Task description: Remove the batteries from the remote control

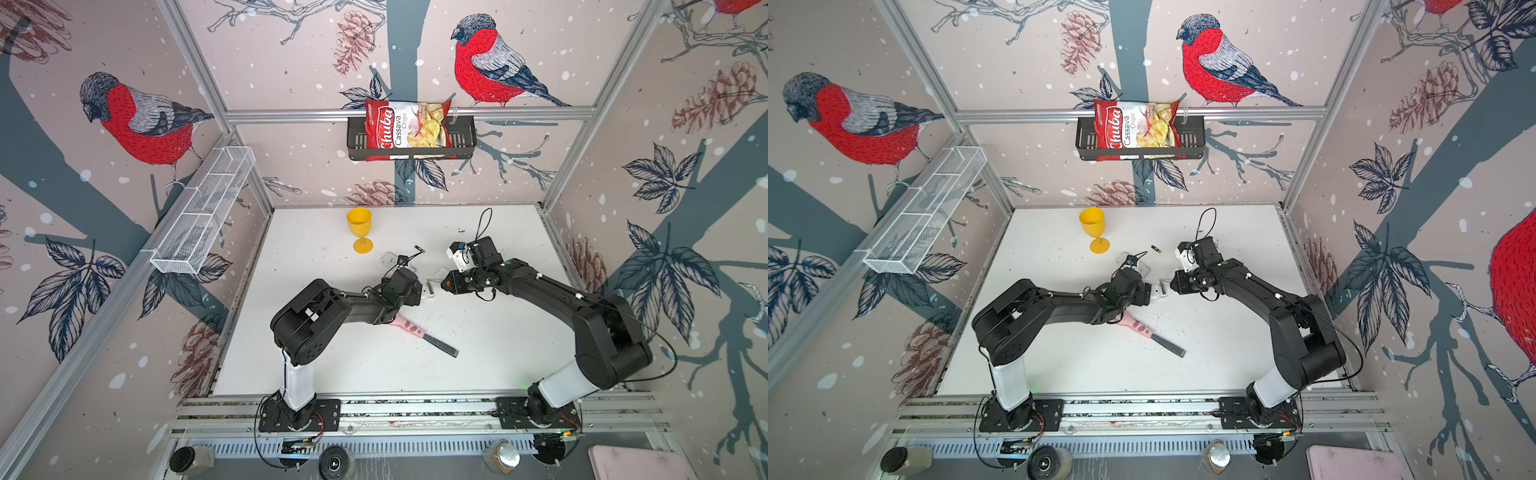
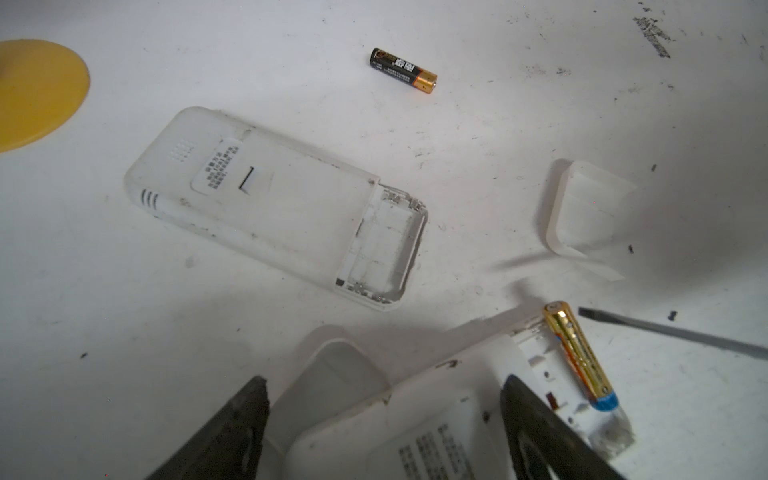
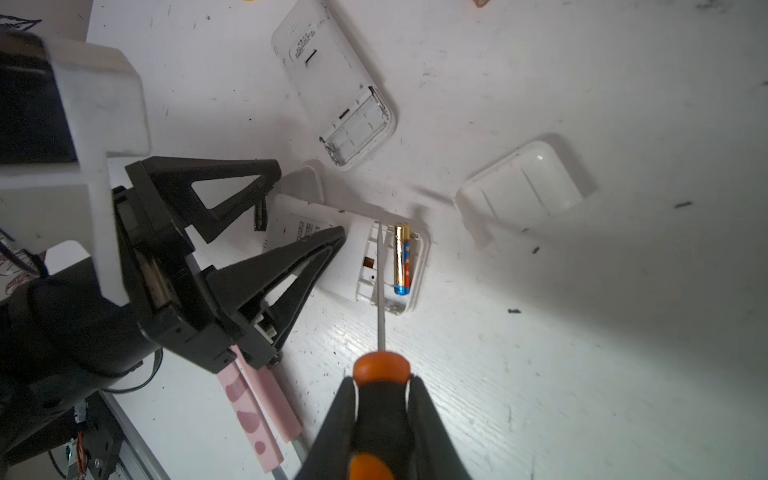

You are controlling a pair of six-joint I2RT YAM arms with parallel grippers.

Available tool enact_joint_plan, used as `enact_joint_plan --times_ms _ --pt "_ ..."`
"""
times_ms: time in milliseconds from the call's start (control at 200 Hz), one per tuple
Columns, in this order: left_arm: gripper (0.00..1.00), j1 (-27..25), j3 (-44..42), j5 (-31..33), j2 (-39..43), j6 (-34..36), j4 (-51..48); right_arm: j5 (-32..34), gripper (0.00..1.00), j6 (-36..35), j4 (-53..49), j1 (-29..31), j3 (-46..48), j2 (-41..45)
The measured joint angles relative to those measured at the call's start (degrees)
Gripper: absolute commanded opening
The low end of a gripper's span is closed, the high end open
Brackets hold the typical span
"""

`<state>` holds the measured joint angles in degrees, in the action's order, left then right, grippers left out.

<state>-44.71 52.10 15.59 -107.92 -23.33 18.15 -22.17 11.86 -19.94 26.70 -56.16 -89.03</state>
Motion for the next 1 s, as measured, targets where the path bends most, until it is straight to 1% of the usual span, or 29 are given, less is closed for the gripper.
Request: enact_joint_plan --times_ms 180,415,530,750,1001 --pt "0.86 0.0 -0.2 -0.1 0.4 0.0 -0.4 1.9 0.0 0.1 -1.1 -0.1 3.5 2.7" --pt "0.86 0.0 -0.6 -0.2 0.7 0.0 -0.4 2.3 0.0 0.5 -1.4 1.0 5.7 3.4" --pt "0.86 0.0 -0.6 -0.3 0.7 0.0 -0.3 2.3 0.0 1.6 -1.0 1.3 5.9 3.2" --pt "0.86 -0.1 -0.6 -0.2 0.7 0.0 -0.3 2.0 0.0 1.6 0.7 1.3 6.0 1.4" --pt "0.86 -0.2 -0.6 -0.2 0.7 0.0 -0.3 1.6 0.0 1.6 1.1 1.3 5.5 1.3"
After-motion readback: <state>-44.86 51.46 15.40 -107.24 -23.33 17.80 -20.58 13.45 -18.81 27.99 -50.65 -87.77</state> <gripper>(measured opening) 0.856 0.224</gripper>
